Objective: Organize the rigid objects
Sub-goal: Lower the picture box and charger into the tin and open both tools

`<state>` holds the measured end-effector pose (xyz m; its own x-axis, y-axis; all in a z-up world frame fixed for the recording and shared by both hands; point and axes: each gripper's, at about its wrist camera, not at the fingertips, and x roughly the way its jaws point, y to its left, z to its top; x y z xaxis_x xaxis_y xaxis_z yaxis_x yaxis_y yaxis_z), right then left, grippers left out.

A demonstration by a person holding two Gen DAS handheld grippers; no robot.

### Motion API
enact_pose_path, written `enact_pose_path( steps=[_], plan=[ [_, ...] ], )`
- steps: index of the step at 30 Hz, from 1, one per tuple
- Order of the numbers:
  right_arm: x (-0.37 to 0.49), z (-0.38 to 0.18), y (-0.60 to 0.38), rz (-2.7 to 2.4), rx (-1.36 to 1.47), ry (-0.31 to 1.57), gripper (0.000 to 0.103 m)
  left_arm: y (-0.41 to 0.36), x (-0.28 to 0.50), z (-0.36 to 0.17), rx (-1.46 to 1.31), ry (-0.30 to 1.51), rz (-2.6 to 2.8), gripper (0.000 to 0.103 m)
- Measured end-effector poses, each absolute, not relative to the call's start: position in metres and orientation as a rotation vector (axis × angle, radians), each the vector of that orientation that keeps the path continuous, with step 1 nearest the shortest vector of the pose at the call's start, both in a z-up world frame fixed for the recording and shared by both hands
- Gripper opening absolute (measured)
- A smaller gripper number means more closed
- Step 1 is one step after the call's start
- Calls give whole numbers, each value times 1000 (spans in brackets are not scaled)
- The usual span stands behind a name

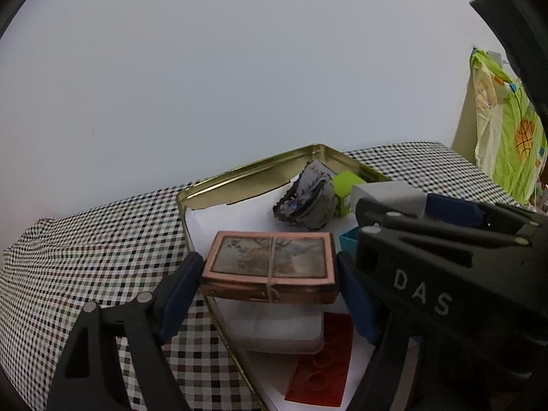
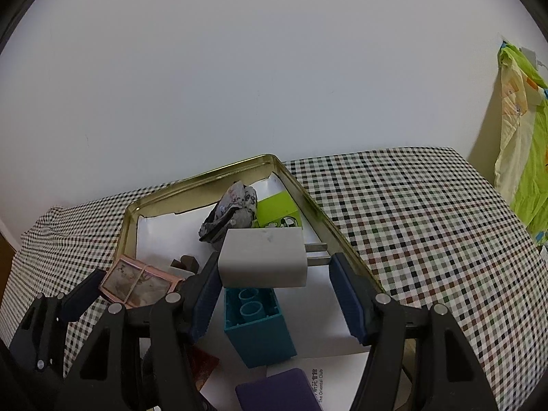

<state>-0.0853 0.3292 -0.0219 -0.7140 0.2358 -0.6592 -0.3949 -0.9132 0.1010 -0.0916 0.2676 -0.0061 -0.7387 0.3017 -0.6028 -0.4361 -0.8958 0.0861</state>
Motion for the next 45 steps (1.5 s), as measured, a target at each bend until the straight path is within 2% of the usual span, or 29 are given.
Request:
enact_pose_path(
  steps=[19, 22, 25, 28, 29, 39, 45],
  plan=[
    [-90, -24, 332, 2609, -1012, 338, 66, 271, -89, -6, -814, 393, 2549, 78],
    [-93, -27, 332, 2595, -1038, 342, 67, 272, -94, -10, -877, 390, 2523, 78],
    [-94, -28, 331, 2605, -1042, 345, 77, 271, -92, -8, -862, 384, 2542, 87],
    [-91, -26, 331, 2591, -1013, 349, 79, 272, -89, -6, -827, 414, 2592, 101],
    [-91, -26, 331, 2588, -1015, 351, 79, 272, -88, -6, -814, 426, 2615, 103],
    [-86, -23, 335, 2574, -970, 388, 79, 263, -105, -18, -975, 367, 2579, 103],
    [-76, -14, 345, 2558, -857, 468, 79, 258, -95, -14, -907, 339, 2583, 103]
  ],
)
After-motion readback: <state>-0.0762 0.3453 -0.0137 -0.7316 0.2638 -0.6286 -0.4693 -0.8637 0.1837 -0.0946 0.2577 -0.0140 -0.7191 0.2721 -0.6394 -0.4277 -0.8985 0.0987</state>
